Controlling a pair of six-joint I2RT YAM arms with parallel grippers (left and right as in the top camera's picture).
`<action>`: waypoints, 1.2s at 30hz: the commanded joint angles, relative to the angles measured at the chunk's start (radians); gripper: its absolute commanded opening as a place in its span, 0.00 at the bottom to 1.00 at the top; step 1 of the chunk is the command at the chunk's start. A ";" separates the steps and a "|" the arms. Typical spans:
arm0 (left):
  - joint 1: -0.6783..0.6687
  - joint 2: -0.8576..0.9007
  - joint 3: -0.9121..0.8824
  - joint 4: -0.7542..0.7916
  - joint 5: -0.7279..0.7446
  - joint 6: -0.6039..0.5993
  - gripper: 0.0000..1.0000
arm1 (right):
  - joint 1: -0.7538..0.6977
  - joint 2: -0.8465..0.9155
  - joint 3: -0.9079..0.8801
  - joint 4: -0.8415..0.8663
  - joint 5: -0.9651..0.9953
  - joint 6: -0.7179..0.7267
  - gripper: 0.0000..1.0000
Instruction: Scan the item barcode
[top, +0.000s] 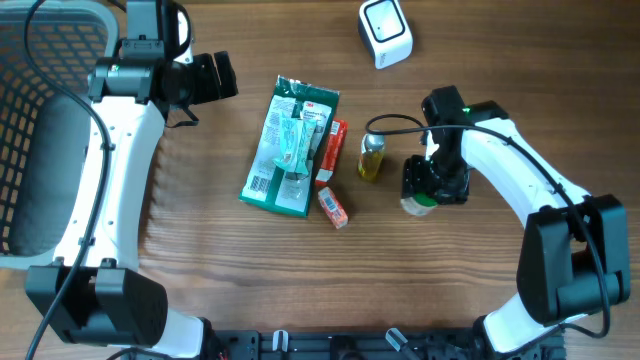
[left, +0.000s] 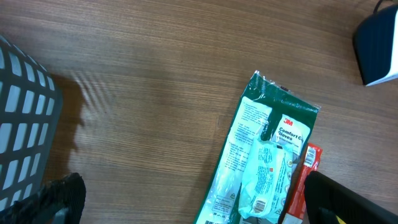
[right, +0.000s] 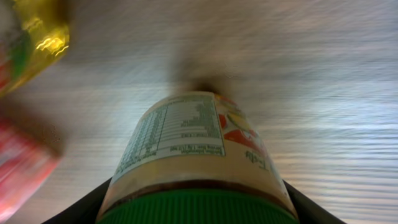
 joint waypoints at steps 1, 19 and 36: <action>0.005 0.006 0.001 0.002 0.008 0.011 1.00 | -0.002 0.003 0.024 -0.082 -0.319 -0.078 0.41; 0.005 0.006 0.001 0.002 0.008 0.011 1.00 | -0.002 0.003 0.024 -0.235 -0.765 0.245 0.17; 0.005 0.006 0.001 0.002 0.008 0.011 1.00 | -0.002 0.003 0.024 -0.344 -0.877 0.267 0.17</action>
